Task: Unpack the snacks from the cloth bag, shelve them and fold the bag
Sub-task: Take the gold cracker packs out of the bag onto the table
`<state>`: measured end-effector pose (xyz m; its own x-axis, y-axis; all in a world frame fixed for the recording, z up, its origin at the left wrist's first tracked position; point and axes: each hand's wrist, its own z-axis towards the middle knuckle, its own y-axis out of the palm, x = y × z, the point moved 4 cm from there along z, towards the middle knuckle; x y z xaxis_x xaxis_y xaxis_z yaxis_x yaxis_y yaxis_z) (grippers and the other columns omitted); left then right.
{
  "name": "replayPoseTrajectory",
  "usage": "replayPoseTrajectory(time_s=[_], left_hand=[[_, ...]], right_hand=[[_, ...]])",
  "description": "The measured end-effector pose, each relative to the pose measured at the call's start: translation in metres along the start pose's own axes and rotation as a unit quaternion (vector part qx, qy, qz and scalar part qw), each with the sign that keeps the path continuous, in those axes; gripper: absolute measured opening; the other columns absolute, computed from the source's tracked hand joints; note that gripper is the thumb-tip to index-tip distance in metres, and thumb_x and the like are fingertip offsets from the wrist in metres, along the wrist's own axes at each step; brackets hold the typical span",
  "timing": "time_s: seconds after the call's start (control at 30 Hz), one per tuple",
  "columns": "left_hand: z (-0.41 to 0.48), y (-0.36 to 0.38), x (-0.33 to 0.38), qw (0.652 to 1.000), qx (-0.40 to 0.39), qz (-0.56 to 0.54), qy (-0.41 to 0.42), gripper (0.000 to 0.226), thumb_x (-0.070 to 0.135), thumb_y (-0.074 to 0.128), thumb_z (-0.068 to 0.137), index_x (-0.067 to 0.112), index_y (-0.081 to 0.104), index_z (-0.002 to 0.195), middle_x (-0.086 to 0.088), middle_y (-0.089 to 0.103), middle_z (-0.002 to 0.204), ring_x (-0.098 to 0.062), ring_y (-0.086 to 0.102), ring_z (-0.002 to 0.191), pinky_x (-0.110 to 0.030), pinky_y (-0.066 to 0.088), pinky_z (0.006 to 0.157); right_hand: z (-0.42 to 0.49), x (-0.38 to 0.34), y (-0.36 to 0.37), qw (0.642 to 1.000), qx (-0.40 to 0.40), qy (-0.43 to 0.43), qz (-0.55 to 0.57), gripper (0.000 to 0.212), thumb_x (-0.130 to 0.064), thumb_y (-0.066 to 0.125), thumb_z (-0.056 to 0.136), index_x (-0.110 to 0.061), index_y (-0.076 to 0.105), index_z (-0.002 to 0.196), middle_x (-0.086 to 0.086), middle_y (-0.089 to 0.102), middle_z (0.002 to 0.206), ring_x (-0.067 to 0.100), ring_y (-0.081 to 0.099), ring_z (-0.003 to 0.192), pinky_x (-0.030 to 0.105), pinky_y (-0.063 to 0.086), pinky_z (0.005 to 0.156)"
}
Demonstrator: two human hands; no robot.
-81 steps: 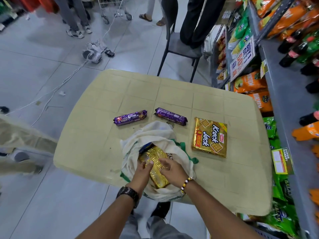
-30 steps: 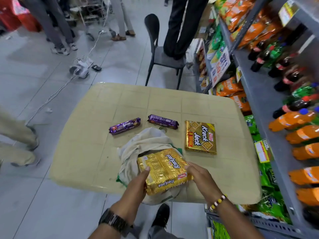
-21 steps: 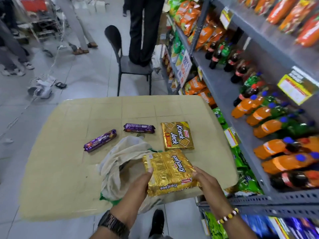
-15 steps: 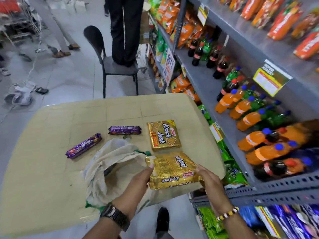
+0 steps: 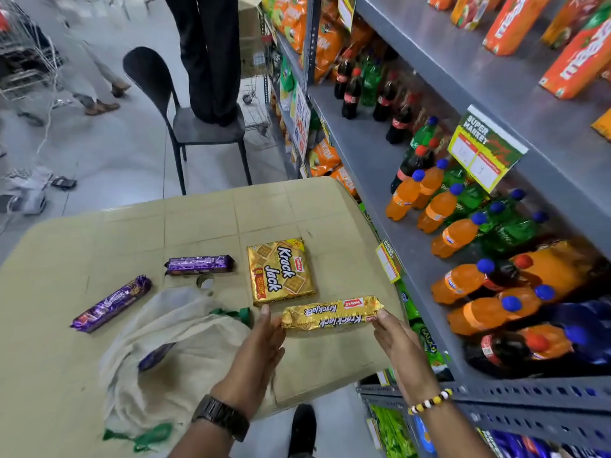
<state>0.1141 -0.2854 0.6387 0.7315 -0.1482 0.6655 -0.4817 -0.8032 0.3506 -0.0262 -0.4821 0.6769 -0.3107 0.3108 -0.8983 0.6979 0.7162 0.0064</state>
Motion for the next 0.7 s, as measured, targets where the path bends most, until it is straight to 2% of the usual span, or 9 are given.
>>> replayPoseTrajectory(time_s=[0.07,0.13,0.27,0.33,0.43,0.5,0.53,0.6,0.7], left_hand=[[0.011,0.003,-0.003,1.000,0.016,0.002,-0.005,0.090,0.079,0.049,0.080,0.019,0.047,0.146,0.004,0.052,0.147,-0.010,0.044,0.137,-0.036,0.028,0.118],[0.021,0.005,-0.005,0.999,0.029,0.010,-0.014,0.096,0.086,0.049,0.075,0.021,0.048,0.144,0.006,0.056,0.142,-0.008,0.047,0.133,-0.037,0.028,0.116],[0.047,0.004,-0.006,0.997,0.069,0.011,-0.042,0.073,0.075,0.034,0.089,0.019,0.062,0.126,0.010,0.073,0.113,-0.008,0.055,0.120,-0.037,0.034,0.105],[0.058,0.006,-0.001,0.996,0.076,0.018,-0.050,0.070,0.074,0.029,0.091,0.020,0.062,0.120,0.015,0.072,0.103,-0.004,0.057,0.112,-0.036,0.036,0.099],[0.077,0.014,0.002,0.994,0.071,0.060,-0.054,0.078,0.078,0.029,0.088,0.023,0.049,0.140,0.008,0.066,0.124,-0.006,0.059,0.109,-0.032,0.042,0.093],[0.090,0.025,0.005,0.993,0.058,0.082,-0.066,0.084,0.079,0.028,0.089,0.021,0.043,0.147,-0.001,0.058,0.140,-0.014,0.056,0.116,-0.036,0.039,0.104],[0.096,0.032,0.008,0.993,0.049,0.083,-0.073,0.086,0.079,0.028,0.089,0.017,0.044,0.147,-0.004,0.056,0.142,-0.016,0.055,0.118,-0.039,0.037,0.107],[0.110,0.042,0.011,0.992,0.036,0.074,-0.097,0.091,0.080,0.029,0.087,0.011,0.046,0.143,-0.008,0.057,0.141,-0.020,0.054,0.119,-0.042,0.036,0.109],[0.130,0.050,0.013,0.988,0.041,0.081,-0.123,0.096,0.082,0.030,0.086,0.008,0.042,0.146,-0.013,0.053,0.144,-0.026,0.052,0.127,-0.045,0.036,0.110]], right_hand=[[0.014,0.003,-0.003,1.000,-0.005,0.018,0.001,0.021,-0.052,0.063,0.086,-0.043,0.076,0.099,-0.015,0.070,0.117,0.005,0.058,0.120,0.032,0.038,0.109],[0.032,0.008,-0.002,0.999,-0.009,0.040,-0.002,0.024,-0.033,0.054,0.097,-0.037,0.078,0.094,-0.013,0.073,0.111,0.004,0.062,0.114,0.029,0.042,0.102],[0.074,0.013,0.014,0.995,-0.026,0.077,-0.049,0.031,-0.032,0.050,0.099,-0.028,0.079,0.088,-0.008,0.077,0.098,0.006,0.069,0.097,0.019,0.048,0.075],[0.095,0.014,0.019,0.993,-0.015,0.087,-0.079,0.028,-0.035,0.054,0.096,-0.026,0.079,0.086,-0.009,0.077,0.093,0.008,0.069,0.094,0.021,0.048,0.072],[0.121,0.016,0.011,0.987,0.019,0.090,-0.134,0.025,-0.041,0.057,0.091,-0.031,0.078,0.082,-0.012,0.077,0.087,0.009,0.068,0.093,0.030,0.051,0.080],[0.137,0.017,-0.002,0.980,0.050,0.093,-0.166,0.030,-0.048,0.057,0.087,-0.025,0.077,0.084,-0.008,0.077,0.083,0.016,0.068,0.092,0.035,0.051,0.085],[0.145,0.018,-0.010,0.976,0.067,0.098,-0.184,0.041,-0.054,0.056,0.083,-0.018,0.075,0.087,-0.002,0.076,0.084,0.022,0.068,0.092,0.037,0.051,0.087],[0.160,0.018,-0.024,0.962,0.098,0.110,-0.229,0.064,-0.064,0.053,0.075,-0.003,0.068,0.090,0.005,0.072,0.082,0.031,0.066,0.089,0.039,0.051,0.083],[0.177,0.020,-0.032,0.944,0.104,0.141,-0.281,0.059,-0.058,0.051,0.080,-0.002,0.061,0.066,0.007,0.057,0.070,0.031,0.054,0.073,0.039,0.043,0.069]])
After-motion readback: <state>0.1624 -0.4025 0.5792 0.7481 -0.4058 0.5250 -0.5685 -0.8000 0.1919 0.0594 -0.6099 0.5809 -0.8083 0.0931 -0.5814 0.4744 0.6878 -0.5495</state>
